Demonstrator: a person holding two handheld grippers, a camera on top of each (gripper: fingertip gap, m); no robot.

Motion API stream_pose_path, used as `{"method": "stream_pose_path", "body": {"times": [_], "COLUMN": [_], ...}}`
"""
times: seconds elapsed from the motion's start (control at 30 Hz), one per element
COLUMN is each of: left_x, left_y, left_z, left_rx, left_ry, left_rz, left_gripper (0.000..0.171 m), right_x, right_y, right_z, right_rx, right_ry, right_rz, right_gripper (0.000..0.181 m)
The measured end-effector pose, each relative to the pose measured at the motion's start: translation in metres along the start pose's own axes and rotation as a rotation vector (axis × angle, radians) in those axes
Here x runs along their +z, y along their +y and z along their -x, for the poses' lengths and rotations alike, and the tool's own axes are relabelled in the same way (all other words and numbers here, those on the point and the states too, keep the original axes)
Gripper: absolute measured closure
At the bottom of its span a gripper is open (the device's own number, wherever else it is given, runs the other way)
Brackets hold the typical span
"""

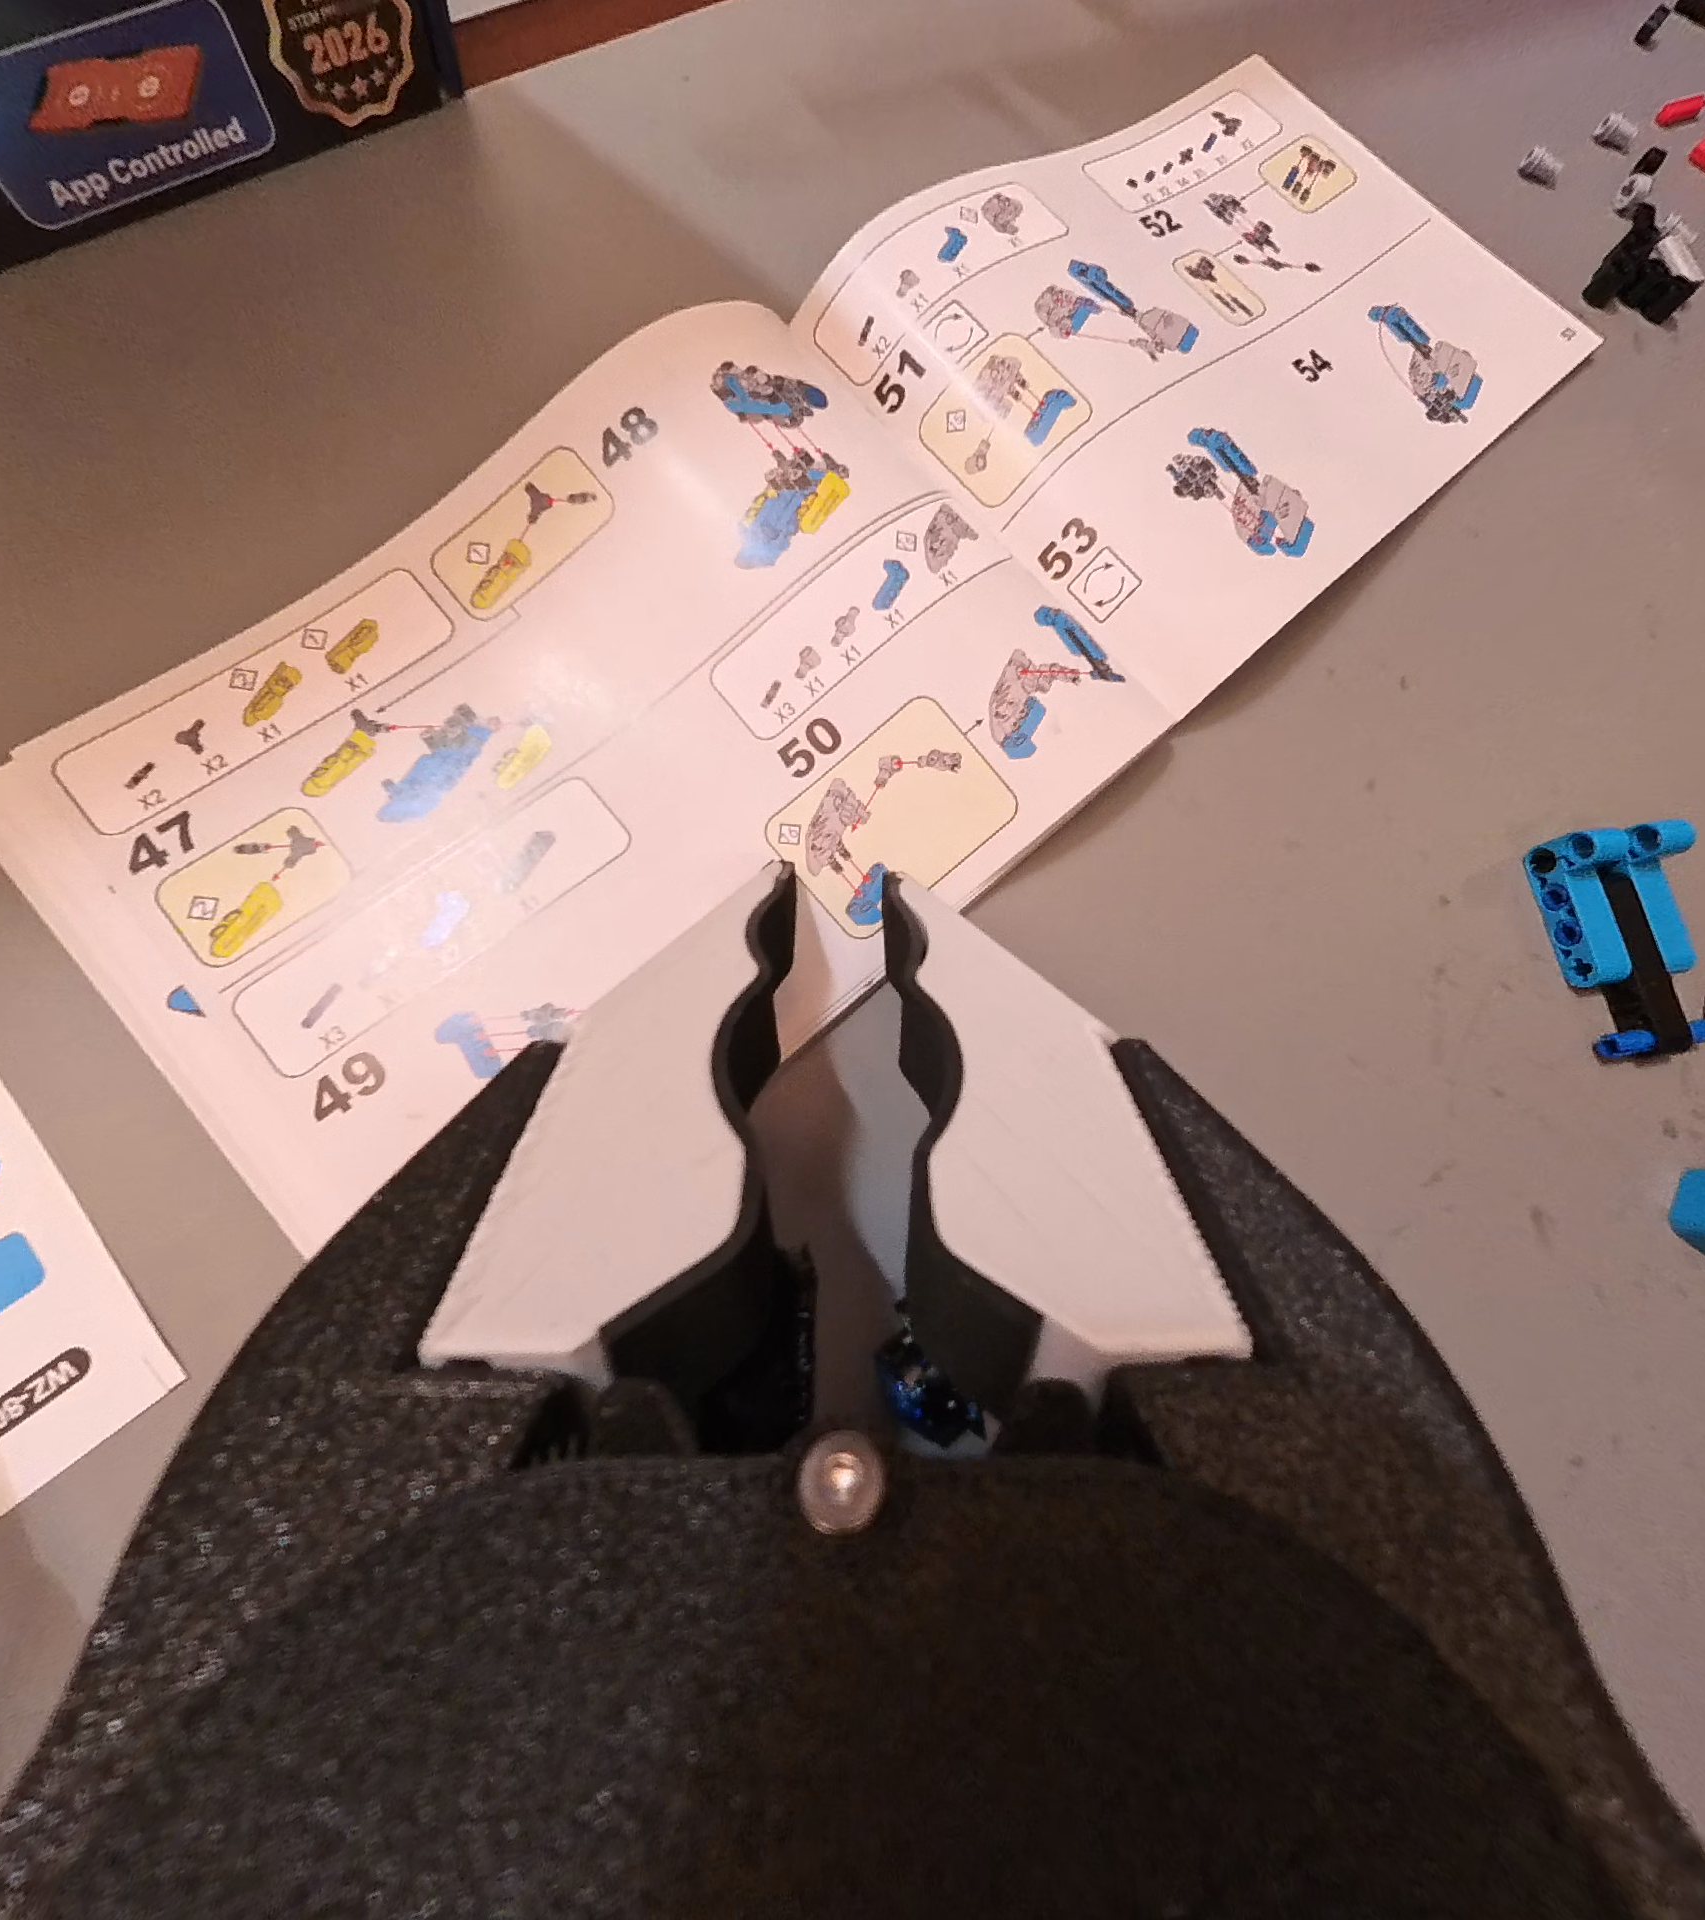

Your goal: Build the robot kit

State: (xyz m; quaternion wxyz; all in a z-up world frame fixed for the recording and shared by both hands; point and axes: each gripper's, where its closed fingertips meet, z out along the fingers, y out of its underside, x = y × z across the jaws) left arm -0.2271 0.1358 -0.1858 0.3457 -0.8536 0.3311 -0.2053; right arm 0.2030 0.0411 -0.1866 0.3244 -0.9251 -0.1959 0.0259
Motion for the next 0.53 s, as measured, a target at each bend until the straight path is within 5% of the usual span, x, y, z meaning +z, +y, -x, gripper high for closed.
{"method": "stream_pose_path", "body": {"times": [0.17,0.53], "left_x": [0.0,0.0], "left_y": [0.0,0.0], "left_z": [0.0,0.0], "left_rx": [-0.002,0.002], "left_ry": [0.001,-0.001], "left_rz": [0.0,0.0], "left_gripper": [0.155,0.155], "right_x": [0.001,-0.009], "right_y": [-0.004,-0.005], "right_z": [0.009,-0.036], "right_rx": [0.006,0.098], "right_ry": [-0.054,0.165], "right_rz": [-0.029,-0.087], "right_gripper": [0.155,0.155]}}
